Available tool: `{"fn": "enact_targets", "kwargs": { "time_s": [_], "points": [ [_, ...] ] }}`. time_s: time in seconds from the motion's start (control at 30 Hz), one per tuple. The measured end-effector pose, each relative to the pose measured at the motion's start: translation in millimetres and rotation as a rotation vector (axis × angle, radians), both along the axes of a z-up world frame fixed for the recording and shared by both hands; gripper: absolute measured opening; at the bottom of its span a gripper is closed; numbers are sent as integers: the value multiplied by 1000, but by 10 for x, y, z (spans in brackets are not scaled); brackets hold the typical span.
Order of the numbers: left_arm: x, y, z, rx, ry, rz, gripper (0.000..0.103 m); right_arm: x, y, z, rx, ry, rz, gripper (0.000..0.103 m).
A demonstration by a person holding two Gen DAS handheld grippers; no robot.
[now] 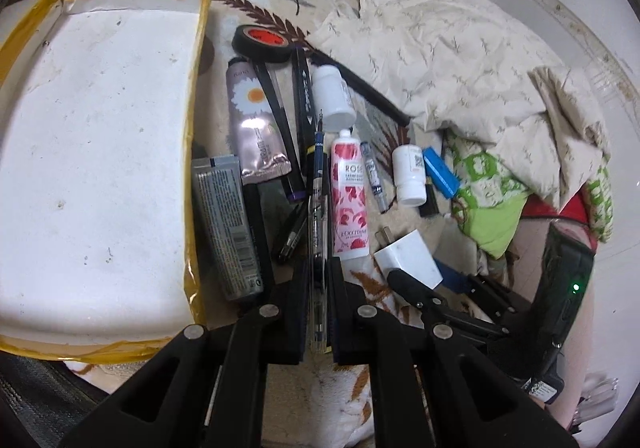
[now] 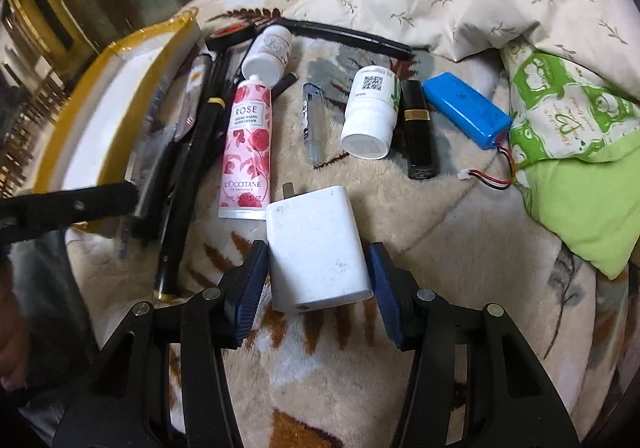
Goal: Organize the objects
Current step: 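Carry both items over the white tray and open both tools to drop them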
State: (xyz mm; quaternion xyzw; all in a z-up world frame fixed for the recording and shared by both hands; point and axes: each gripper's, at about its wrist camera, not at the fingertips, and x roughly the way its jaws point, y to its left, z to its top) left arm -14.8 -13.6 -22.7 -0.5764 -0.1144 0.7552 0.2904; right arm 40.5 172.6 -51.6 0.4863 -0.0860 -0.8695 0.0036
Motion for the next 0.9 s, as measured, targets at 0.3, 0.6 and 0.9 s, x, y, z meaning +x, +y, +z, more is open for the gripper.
{"fn": "enact_targets", "kwargs": {
  "time_s": [0.3,0.6,0.9],
  "points": [
    [-180,-458,230,74,11,107,7,-70,28,320,-371,88,-19,47],
    [-519,-1218,133,82,-17,252,7,-506,-998,681,-356,149,169,47],
    [-697,-1620,-155,67,-94,342,7,-906,-1649,696,-243,137,248,47]
  ]
}}
